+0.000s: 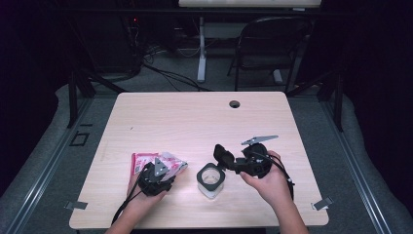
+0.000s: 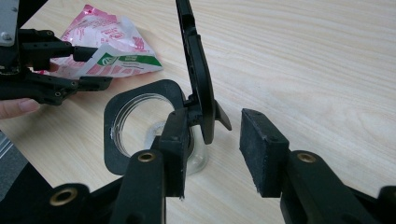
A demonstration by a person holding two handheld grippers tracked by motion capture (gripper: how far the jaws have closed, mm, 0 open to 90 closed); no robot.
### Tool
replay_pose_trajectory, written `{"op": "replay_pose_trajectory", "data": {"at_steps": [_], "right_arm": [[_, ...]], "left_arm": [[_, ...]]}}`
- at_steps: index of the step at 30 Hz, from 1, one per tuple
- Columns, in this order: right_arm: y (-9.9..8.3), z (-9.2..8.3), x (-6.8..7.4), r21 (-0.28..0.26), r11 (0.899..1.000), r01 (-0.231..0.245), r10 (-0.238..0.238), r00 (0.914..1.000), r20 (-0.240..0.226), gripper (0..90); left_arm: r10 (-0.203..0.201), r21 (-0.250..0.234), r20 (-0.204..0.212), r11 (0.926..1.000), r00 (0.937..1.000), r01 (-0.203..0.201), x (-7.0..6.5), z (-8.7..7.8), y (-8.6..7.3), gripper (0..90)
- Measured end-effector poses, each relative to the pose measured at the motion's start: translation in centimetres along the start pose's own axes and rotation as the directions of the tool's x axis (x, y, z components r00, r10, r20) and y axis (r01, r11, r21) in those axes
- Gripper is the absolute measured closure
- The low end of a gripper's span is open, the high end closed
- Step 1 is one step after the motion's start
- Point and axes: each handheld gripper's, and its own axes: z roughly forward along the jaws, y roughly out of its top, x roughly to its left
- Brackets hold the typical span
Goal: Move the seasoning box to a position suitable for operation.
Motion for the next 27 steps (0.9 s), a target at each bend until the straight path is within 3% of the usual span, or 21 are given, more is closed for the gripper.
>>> {"op": "replay_pose_trajectory", "data": {"at_steps": [11, 21, 27], "right_arm": [[0.0, 0.2, 0.1, 0.007, 1.0, 0.002, -0.002, 1.0, -0.003, 62.8], [-0.1, 0.3, 0.1, 0.008, 1.0, -0.003, 0.003, 1.0, -0.001, 62.7], [-0.3, 0.2, 0.0, 0.009, 1.0, -0.005, 0.005, 1.0, 0.002, 62.7]], "left_arm": [[0.054, 0.001, -0.016, 0.9986, 0.9984, -0.054, -0.1, 0.7, -0.3, 60.9], [0.051, 0.003, -0.035, 0.9987, 0.9981, -0.051, 0.1, 0.9, -0.3, 71.6], [0.01, 0.012, -0.002, 0.9999, 1.0, -0.009, 0.9, 0.8, -0.1, 77.9]]}}
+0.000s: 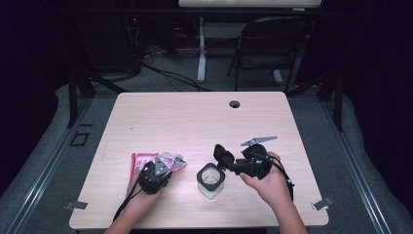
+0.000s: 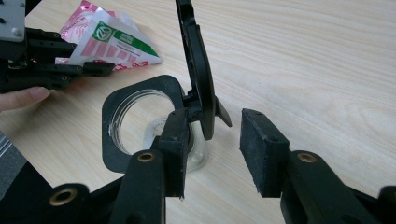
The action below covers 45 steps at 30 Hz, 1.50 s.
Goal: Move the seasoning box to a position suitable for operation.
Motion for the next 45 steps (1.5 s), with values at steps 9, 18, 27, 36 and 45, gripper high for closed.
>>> {"op": "replay_pose_trajectory", "data": {"at_steps": [9, 18, 27, 36, 45], "right_arm": [[-0.2, 0.0, -0.1, 0.001, 1.0, -0.005, 0.005, 1.0, 0.004, 62.7], [-0.5, -0.1, 0.0, 0.007, 1.0, -0.01, 0.01, 0.9999, 0.008, 62.6], [-0.8, -0.3, -0.1, 0.003, 1.0, -0.018, 0.018, 0.9998, 0.012, 62.4], [-0.9, -0.3, -0.3, 0.003, 1.0, -0.021, 0.021, 0.9996, 0.018, 62.4], [-0.8, -0.4, -0.3, 0.0, 1.0, -0.025, 0.025, 0.9996, 0.013, 62.4]], "left_arm": [[-0.052, 0.032, 0.049, 0.9982, 0.9974, 0.05, 0.8, 0.0, 0.4, 78.9], [-0.081, 0.079, 0.086, 0.9941, 0.993, 0.074, 1.5, 0.0, 1.0, 80.8], [-0.094, 0.113, 0.098, 0.9901, 0.9908, 0.082, 1.8, -0.2, 1.5, 84.6], [-0.099, 0.113, 0.105, 0.9898, 0.9896, 0.087, 2.0, -0.5, 1.6, 86.8], [-0.081, 0.094, 0.103, 0.993, 0.9913, 0.072, 2.3, -1.6, 1.9, 87.2]]}}
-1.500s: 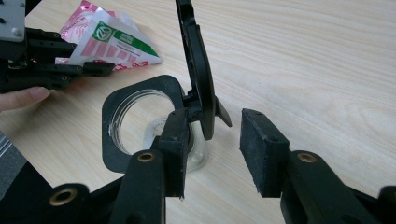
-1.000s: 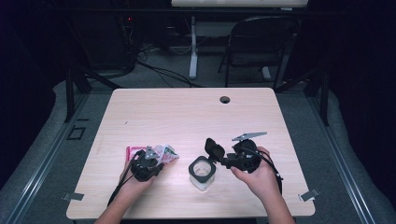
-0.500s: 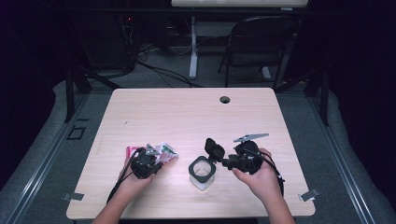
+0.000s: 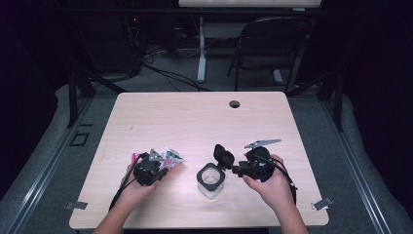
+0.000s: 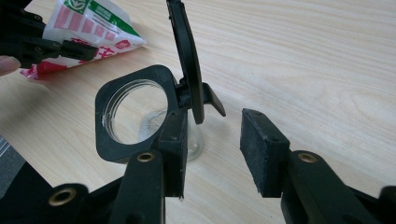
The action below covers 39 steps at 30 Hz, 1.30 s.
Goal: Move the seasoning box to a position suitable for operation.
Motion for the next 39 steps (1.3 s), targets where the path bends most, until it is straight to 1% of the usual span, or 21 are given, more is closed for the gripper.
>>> {"op": "replay_pose_trajectory", "data": {"at_steps": [10, 15, 21, 23, 33, 37, 39], "right_arm": [[0.2, -0.1, -0.1, -0.003, 1.0, 0.003, -0.003, 1.0, -0.001, 62.2], [0.3, -0.1, -0.1, -0.003, 1.0, 0.005, -0.005, 0.9999, -0.01, 62.0], [0.4, 0.0, 0.0, -0.005, 1.0, 0.007, -0.007, 0.9999, -0.014, 61.9], [0.4, 0.0, 0.0, -0.004, 1.0, 0.007, -0.007, 0.9998, -0.017, 61.8], [0.4, 0.0, 0.0, -0.006, 1.0, 0.005, -0.005, 0.9998, -0.017, 61.5], [0.4, 0.1, 0.0, -0.004, 1.0, 0.007, -0.007, 0.9998, -0.018, 61.4], [0.4, 0.1, 0.0, -0.003, 1.0, 0.005, -0.005, 0.9998, -0.019, 61.4]], "left_arm": [[-0.003, -0.022, 0.006, 0.9997, 1.0, 0.003, 0.4, -1.5, 0.0, 87.3], [-0.017, -0.035, 0.01, 0.9992, 0.9998, 0.017, 0.7, -2.3, -0.1, 87.4], [-0.025, -0.062, 0.002, 0.9977, 0.9997, 0.025, 1.1, -3.5, -0.2, 89.1], [-0.03, -0.07, 0.01, 0.9971, 0.9995, 0.031, 1.4, -3.9, -0.2, 89.1], [-0.049, -0.122, -0.014, 0.9914, 0.9987, 0.047, 2.2, -5.7, -0.2, 90.0], [-0.065, -0.14, -0.002, 0.9881, 0.9979, 0.064, 2.5, -5.8, -0.3, 89.3], [-0.07, -0.144, 0.01, 0.987, 0.9975, 0.071, 2.6, -5.9, -0.3, 88.5]]}}
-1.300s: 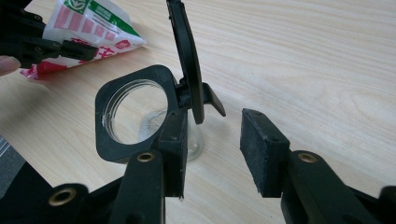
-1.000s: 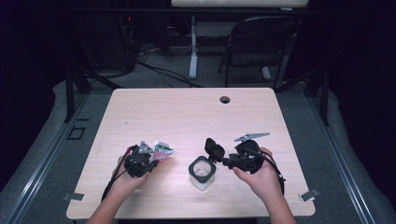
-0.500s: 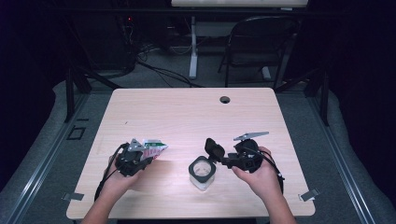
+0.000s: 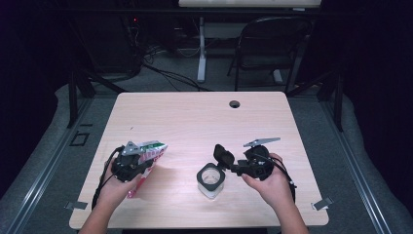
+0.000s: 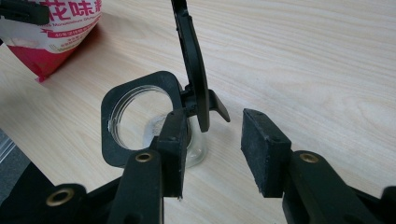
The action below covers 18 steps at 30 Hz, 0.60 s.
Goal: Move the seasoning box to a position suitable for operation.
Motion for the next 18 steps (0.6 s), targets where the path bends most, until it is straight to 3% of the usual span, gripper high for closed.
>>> {"op": "replay_pose_trajectory", "data": {"at_steps": [4, 7, 18], "right_arm": [[-0.04, 0.06, -0.04, 0.001, 1.0, -0.001, 0.001, 1.0, 0.001, 61.3], [-0.05, 0.1, -0.02, 0.005, 1.0, 0.0, 0.0, 1.0, 0.0, 61.2], [-0.03, 0.08, -0.02, -0.001, 1.0, -0.004, 0.004, 1.0, -0.001, 60.6]], "left_arm": [[-0.005, 0.007, 0.004, 1.0, 1.0, 0.005, -0.1, 0.21, -0.01, 88.9], [0.02, 0.006, -0.007, 0.9998, 0.9998, -0.02, -0.29, 0.27, 0.02, 89.4], [0.044, 0.017, -0.037, 0.9989, 0.9984, -0.043, -0.62, 0.07, 0.14, 90.0]]}}
